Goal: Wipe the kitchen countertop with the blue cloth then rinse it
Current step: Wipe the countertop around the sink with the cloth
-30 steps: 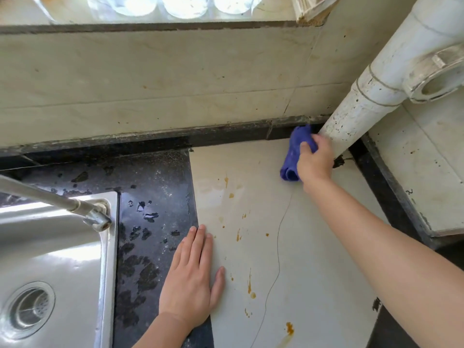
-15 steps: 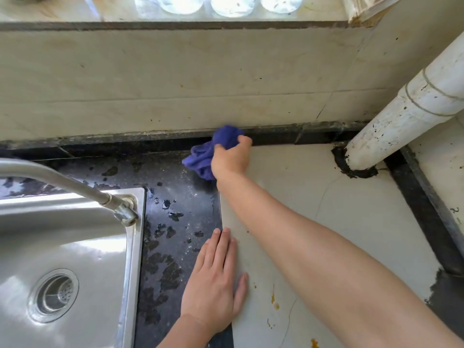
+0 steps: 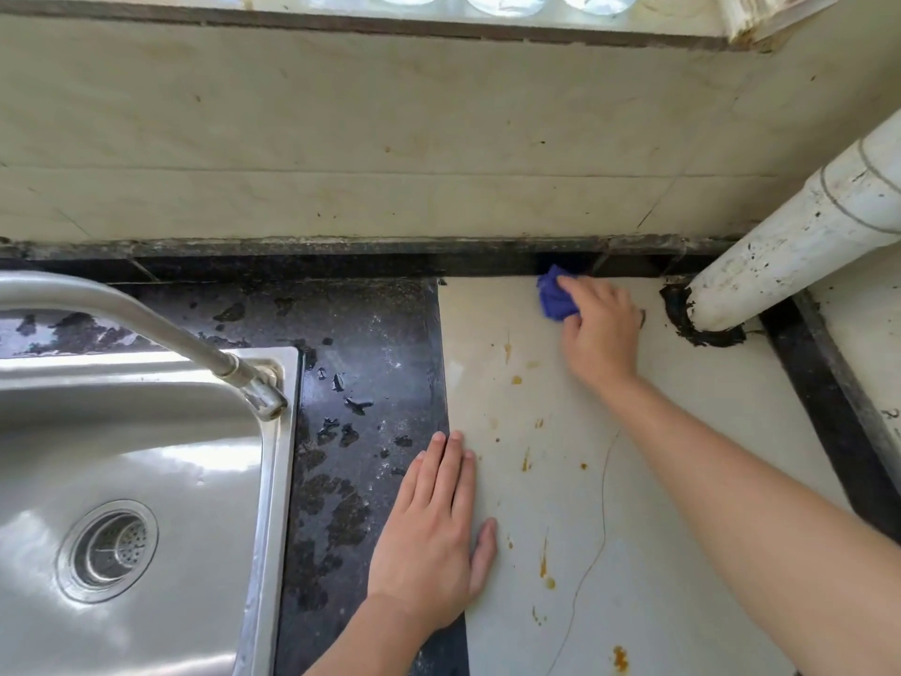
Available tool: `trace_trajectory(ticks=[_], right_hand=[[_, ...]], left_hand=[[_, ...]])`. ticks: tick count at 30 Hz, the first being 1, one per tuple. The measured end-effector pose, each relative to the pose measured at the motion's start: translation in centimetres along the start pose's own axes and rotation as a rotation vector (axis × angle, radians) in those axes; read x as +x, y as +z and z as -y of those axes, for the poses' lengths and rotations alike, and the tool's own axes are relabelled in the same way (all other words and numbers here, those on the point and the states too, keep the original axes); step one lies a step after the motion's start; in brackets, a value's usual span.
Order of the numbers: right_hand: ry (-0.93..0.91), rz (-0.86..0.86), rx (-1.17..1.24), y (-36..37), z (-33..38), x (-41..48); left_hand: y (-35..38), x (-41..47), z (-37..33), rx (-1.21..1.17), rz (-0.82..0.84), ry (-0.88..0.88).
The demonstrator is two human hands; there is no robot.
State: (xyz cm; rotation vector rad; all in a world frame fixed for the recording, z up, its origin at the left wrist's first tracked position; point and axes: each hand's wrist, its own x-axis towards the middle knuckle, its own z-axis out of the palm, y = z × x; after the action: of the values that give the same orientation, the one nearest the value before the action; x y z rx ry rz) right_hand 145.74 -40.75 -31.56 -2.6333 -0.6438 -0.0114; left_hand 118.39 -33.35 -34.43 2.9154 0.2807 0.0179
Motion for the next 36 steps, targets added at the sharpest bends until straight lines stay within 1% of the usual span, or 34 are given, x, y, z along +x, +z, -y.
trace_trajectory(ticks=[2,3,4,5,6,7,8,9,10,11,12,13,14,15,16,17,18,20,22,24,25,27,30,31,32,33,34,35,36], right_hand=[[-0.094,0.056,0.067,0.6,1.0,-2.8],[-0.162,0.130,0.106,0.3,1.5,-4.3],[-0.219,0.242,0.155,-0.5,1.8,-5.6],[-0.232,0.381,0.233,-1.7,1.8,-6.3],[-0.176,0.504,0.337,-3.1,1.6,-6.1],[-0.073,0.522,0.424,-4.2,1.0,-5.0],[0.033,0.433,0.453,-5.0,0.2,-3.3],[0.119,0.287,0.428,-5.2,-1.0,-1.2],[0.188,0.146,0.377,-5.1,-1.8,0.5],[0.242,0.048,0.298,-4.4,-1.9,1.5],[0.277,-0.002,0.176,-3.1,-1.5,1.6],[0.241,-0.038,0.052,-1.3,-0.6,0.9],[0.133,-0.048,-0.048,0.4,1.0,-0.4],[-0.009,-0.026,-0.085,1.9,2.9,-1.9],[-0.141,0.029,-0.053,3.0,4.8,-3.0],[-0.234,0.097,0.003,3.7,6.5,-3.6],[-0.282,0.152,0.064,4.1,8.0,-3.5],[-0.312,0.241,0.127,3.9,9.5,-2.1],[-0.381,0.327,0.123,3.2,8.5,-1.6],[-0.474,0.439,0.135,1.6,5.8,-3.8],[-0.483,0.471,0.150,0.4,4.1,-5.6],[-0.406,0.583,0.209,-2.6,1.2,-8.9],[-0.164,0.904,0.337,-7.1,-0.5,-10.0],[-0.075,0.898,0.391,-7.8,-1.1,-8.9],[0.000,0.793,0.440,-8.2,-2.1,-7.3],[0.054,0.613,0.422,-8.1,-3.7,-5.5],[0.095,0.427,0.354,-7.9,-5.0,-3.9],[0.126,0.292,0.236,-7.1,-6.1,-3.1],[0.142,0.215,0.085,-6.0,-6.7,-3.1]], left_hand=[[0.0,0.0,0.1,-0.001,-0.005,0.002],[0.0,0.0,0.0,-0.002,-0.002,0.003],[0.0,0.0,0.0,-0.007,0.002,0.005],[0.0,0.0,0.0,-0.012,0.002,0.005],[0.0,0.0,0.0,-0.014,0.001,0.003],[0.0,0.0,0.0,-0.015,0.005,0.001],[-0.1,0.0,0.0,-0.014,0.007,-0.001],[-0.1,0.1,0.0,-0.012,0.005,-0.003],[-0.1,0.1,0.1,-0.008,0.002,-0.003],[-0.1,0.1,0.0,-0.002,0.001,-0.002],[-0.1,0.1,0.0,0.002,0.000,0.003],[-0.1,0.1,0.0,0.002,-0.001,0.006],[-0.1,0.0,0.0,0.000,-0.002,0.007],[-0.1,0.0,0.0,-0.004,-0.003,0.006],[0.0,0.0,0.1,-0.008,-0.002,0.005],[0.0,0.1,0.1,-0.011,0.001,0.004],[0.0,0.1,0.1,-0.014,0.003,0.004],[0.1,0.1,0.1,-0.020,0.004,0.005],[0.2,0.0,0.1,-0.023,0.001,0.004],[0.1,0.1,0.1,-0.025,0.002,0.007],[0.1,0.1,0.1,-0.020,0.000,0.006],[0.0,0.1,0.1,-0.010,0.005,0.004],[0.0,0.1,0.1,-0.015,0.017,0.006],[-0.1,0.1,0.1,-0.015,0.017,0.008],[0.0,0.1,0.1,-0.015,0.012,0.010],[0.0,0.1,0.1,-0.012,0.006,0.009],[-0.1,0.1,0.1,-0.008,0.005,0.008],[-0.1,0.1,0.1,-0.004,0.008,0.008],[-0.2,0.1,0.1,-0.003,0.011,0.011]])
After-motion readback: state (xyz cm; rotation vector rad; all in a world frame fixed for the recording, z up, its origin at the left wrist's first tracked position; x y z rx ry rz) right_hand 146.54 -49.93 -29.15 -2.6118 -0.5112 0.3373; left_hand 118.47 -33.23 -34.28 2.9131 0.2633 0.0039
